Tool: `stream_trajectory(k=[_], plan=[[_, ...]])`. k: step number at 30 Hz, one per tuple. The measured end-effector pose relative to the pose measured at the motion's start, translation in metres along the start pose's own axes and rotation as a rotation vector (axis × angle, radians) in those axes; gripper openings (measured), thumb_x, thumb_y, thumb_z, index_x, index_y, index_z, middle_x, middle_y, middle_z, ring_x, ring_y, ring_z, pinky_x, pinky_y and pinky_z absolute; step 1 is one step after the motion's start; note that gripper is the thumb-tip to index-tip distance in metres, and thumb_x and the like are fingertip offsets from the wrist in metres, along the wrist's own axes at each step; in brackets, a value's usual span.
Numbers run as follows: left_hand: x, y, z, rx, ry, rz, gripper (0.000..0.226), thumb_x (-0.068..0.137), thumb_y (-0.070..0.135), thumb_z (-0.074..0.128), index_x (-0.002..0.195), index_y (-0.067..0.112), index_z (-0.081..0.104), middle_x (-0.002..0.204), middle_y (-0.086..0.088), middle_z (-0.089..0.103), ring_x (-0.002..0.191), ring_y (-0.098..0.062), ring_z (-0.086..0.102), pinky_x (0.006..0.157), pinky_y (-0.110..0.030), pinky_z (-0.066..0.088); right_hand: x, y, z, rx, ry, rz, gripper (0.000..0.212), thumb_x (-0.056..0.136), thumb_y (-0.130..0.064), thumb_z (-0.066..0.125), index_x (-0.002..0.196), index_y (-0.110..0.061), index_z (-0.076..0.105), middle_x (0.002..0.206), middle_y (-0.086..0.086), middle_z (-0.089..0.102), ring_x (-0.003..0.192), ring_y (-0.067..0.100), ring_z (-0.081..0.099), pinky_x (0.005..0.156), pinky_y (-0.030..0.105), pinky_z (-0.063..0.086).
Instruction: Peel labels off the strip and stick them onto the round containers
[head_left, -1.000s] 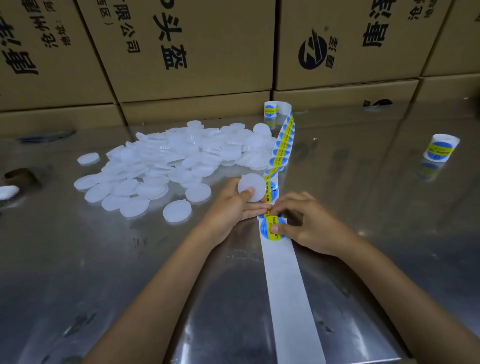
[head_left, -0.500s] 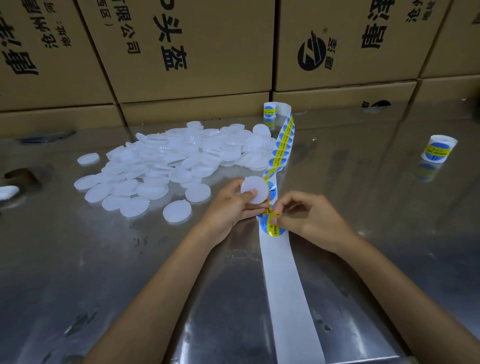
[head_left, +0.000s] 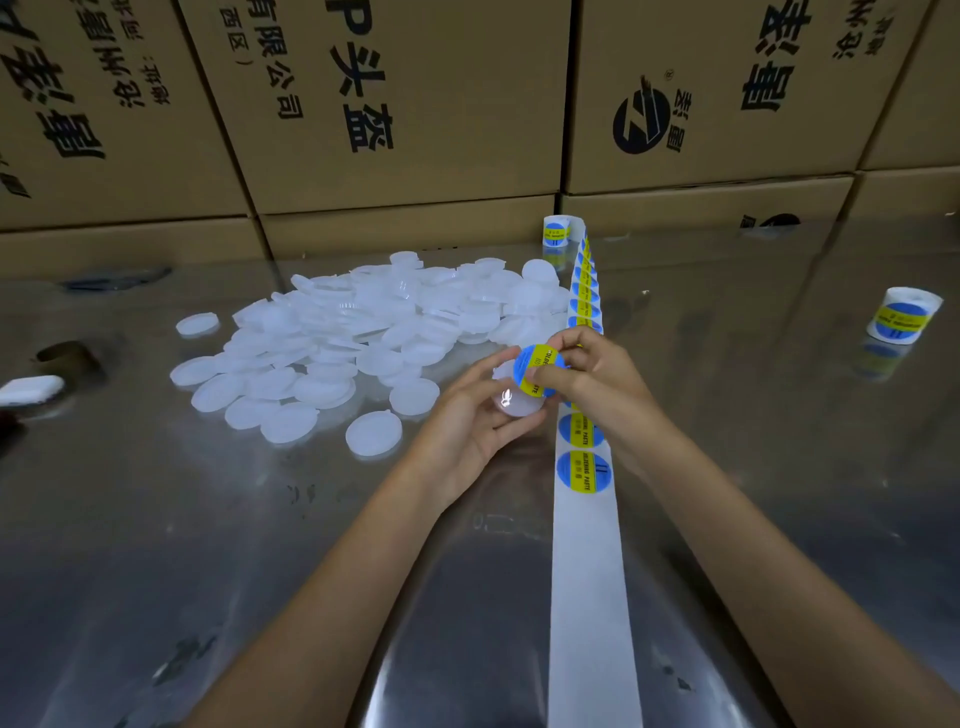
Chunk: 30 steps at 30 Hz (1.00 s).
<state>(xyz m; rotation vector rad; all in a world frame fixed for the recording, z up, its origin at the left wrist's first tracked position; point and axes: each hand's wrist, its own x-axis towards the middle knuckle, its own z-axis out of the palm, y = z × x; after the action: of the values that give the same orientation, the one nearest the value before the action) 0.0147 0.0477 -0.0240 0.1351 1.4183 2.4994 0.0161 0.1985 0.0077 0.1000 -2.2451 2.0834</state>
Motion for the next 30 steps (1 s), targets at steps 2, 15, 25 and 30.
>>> stream_trajectory(k=[2,15,25,30], plan=[[0.001,0.001,-0.003,-0.105,0.025,-0.034,0.037,0.101,0.013,0.043,0.135,0.006,0.057,0.128,-0.017,0.067,0.117,-0.033,0.066,0.099,-0.045,0.055,0.001,0.005,0.006,-0.007,0.038,-0.017,0.022,0.082,0.001,0.072,0.088,-0.014,0.057,0.082,0.005,0.064,0.067,0.014,0.058,0.058,0.018,0.049],[0.003,0.000,-0.001,-0.065,0.065,-0.057,0.032,0.100,0.013,0.043,0.127,0.013,0.062,0.126,-0.019,0.068,0.122,-0.033,0.063,0.099,-0.043,0.053,0.001,0.023,0.015,-0.183,0.055,-0.158,0.032,0.080,-0.004,0.076,0.084,-0.027,0.054,0.078,-0.007,0.064,0.075,0.014,0.067,0.077,0.039,0.058],[0.002,0.000,0.000,-0.052,0.056,-0.054,0.034,0.100,0.012,0.043,0.130,0.012,0.059,0.122,-0.014,0.071,0.109,-0.026,0.069,0.092,-0.038,0.057,0.003,0.030,0.018,-0.294,0.081,-0.207,0.028,0.079,-0.011,0.076,0.086,-0.026,0.054,0.079,-0.008,0.065,0.073,0.010,0.064,0.075,0.040,0.058],[0.001,0.000,0.001,-0.020,0.068,-0.034,0.035,0.100,0.009,0.047,0.133,0.012,0.058,0.127,-0.017,0.068,0.107,-0.024,0.070,0.087,-0.033,0.060,0.003,0.033,0.019,-0.403,0.139,-0.243,0.024,0.079,-0.023,0.077,0.090,-0.025,0.056,0.080,-0.011,0.062,0.070,0.006,0.059,0.069,0.032,0.053]])
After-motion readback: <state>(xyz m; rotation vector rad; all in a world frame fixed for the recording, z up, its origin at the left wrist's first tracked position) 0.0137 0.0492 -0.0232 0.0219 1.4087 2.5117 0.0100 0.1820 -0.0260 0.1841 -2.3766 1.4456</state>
